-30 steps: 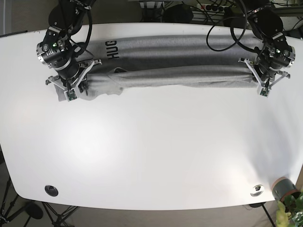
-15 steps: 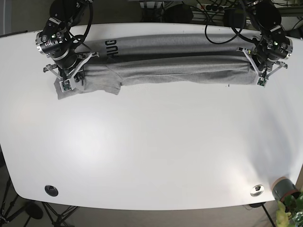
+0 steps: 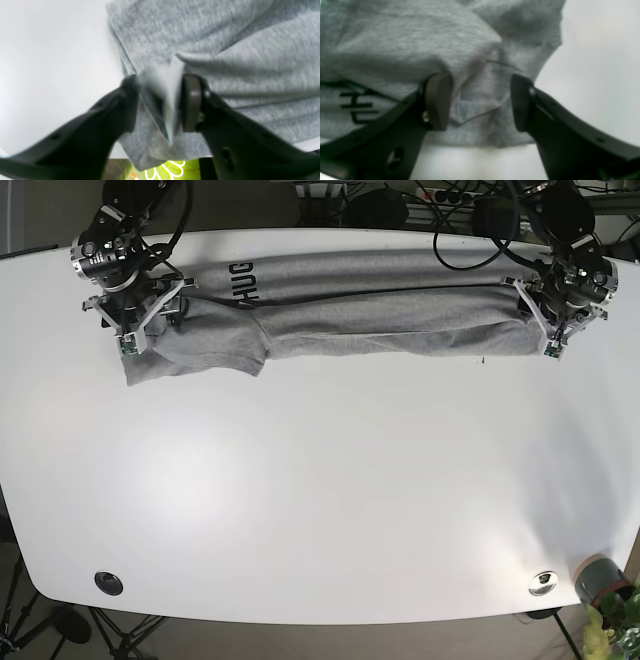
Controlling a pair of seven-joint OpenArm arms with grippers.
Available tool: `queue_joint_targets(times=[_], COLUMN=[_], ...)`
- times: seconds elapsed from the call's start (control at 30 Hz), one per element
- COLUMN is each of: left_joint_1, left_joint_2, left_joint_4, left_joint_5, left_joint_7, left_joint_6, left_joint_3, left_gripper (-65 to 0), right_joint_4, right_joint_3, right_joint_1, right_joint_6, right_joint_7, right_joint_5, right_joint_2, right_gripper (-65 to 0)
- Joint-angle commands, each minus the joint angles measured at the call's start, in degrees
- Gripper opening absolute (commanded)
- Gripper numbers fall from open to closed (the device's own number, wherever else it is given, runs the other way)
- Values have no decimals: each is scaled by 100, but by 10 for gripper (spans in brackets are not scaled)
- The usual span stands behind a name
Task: Fold the T-shirt properly
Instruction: 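Fold the hem over toward the collar edge with both grippers, then release the hem and regrasp the folded edge with both grippers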
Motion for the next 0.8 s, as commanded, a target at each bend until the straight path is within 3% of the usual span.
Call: queue_joint_targets(times=[0.0, 0.33, 0.63, 0.77], left_joint_1=[-31, -215, -251, -233], left_joint_2=[-88, -52, 79, 71], left_joint_4=[319, 856, 152, -305], left_joint_5=[-29, -108, 103, 103], left_joint_7=[-25, -25, -60, -69], left_joint_6=[32, 32, 32, 32], left_joint_3=[-33, -33, 143, 143], left_gripper=[-329, -331, -332, -332], right_joint_4=[97, -35, -1002, -1380], right_joint_3=[160, 212, 212, 212], right_joint_1=[173, 727, 1149, 1158], right_joint_6=[-10, -10, -10, -10], right_joint_7=[83, 57, 92, 198], right_joint_5=[74, 74, 66, 66], right_joint_2=[57, 74, 180, 242], right_gripper=[-273, -276, -284, -357])
